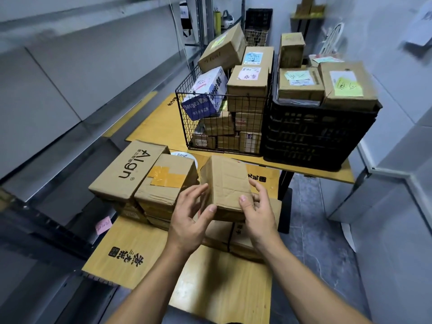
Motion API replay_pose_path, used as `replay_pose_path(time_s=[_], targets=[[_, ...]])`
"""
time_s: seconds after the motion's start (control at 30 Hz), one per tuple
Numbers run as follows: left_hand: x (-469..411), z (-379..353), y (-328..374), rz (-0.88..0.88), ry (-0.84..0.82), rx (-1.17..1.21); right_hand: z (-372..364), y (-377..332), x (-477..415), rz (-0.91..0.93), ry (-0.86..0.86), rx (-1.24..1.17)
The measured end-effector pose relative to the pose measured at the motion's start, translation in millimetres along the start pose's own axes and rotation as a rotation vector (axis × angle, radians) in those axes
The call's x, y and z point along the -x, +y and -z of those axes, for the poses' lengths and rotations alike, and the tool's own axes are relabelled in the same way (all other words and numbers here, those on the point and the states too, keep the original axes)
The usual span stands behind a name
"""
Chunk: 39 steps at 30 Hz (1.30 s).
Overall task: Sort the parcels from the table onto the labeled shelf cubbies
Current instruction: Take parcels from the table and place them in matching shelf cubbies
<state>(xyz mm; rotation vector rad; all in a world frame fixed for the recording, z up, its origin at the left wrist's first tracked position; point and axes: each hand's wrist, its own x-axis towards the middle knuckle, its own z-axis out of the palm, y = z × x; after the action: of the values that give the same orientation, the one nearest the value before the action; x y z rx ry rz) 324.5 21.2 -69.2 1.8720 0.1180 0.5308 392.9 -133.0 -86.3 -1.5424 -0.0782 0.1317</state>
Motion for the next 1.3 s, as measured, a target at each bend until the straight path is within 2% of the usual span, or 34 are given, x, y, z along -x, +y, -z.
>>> replay_pose_path(time_s=[0.17,0.27,0.37,0.47,0.57,0.67,0.77,0.83,0.93,1.07,1.23,1.3], targets=[[0.5,-2.1,-3.9,0.145,0.025,0.015,6.2,-1.8,2.3,-0.011,0.021,-0.098],[4.1,-5.3,-3.8,0.209,-0.048,0.176,8.6,-3.9,6.2,0.000,-0.024,-0.101],[5.7,-5.6,-1.5,0.196,-0.044,0.243,14.1,-6.9,7.1,0.011,-0.128,0.051],[3.1,-4.3,3.5,0.146,-0.017,0.113,16.1,-15.2,6.2,0.074,-0.166,0.231],[3.7,-4.4,9.0,0.090,-0.063,0.016,10.4,-24.6,8.5,0.097,-0.232,0.130],[4.8,-2.1,15.2,0.055,-0.096,0.072,10.9,-25.5,5.4,0.083,-0.187,0.074],[3.1,1.5,17.3,0.094,0.006,0.165,10.9,-26.7,1.8,0.006,-0.147,-0.148],[1.7,3.8,15.3,0.108,0.094,0.113,8.2,-28.1,2.7,-0.027,-0.143,-0.311],[5.8,6.8,15.5,0.134,0.072,0.180,7.1,-27.8,5.5,-0.038,-0.201,-0.409],[13.9,17.0,16.0,0.132,0.073,0.180,0.9,-29.3,9.3,-0.041,-0.280,-0.337],[23.7,44.2,18.7,0.051,0.176,-0.093,-12.6,-32.9,10.8,0.092,-0.287,0.015],[27.8,56.6,16.6,0.015,0.199,-0.221,-19.6,-35.3,9.9,0.093,-0.317,0.093]])
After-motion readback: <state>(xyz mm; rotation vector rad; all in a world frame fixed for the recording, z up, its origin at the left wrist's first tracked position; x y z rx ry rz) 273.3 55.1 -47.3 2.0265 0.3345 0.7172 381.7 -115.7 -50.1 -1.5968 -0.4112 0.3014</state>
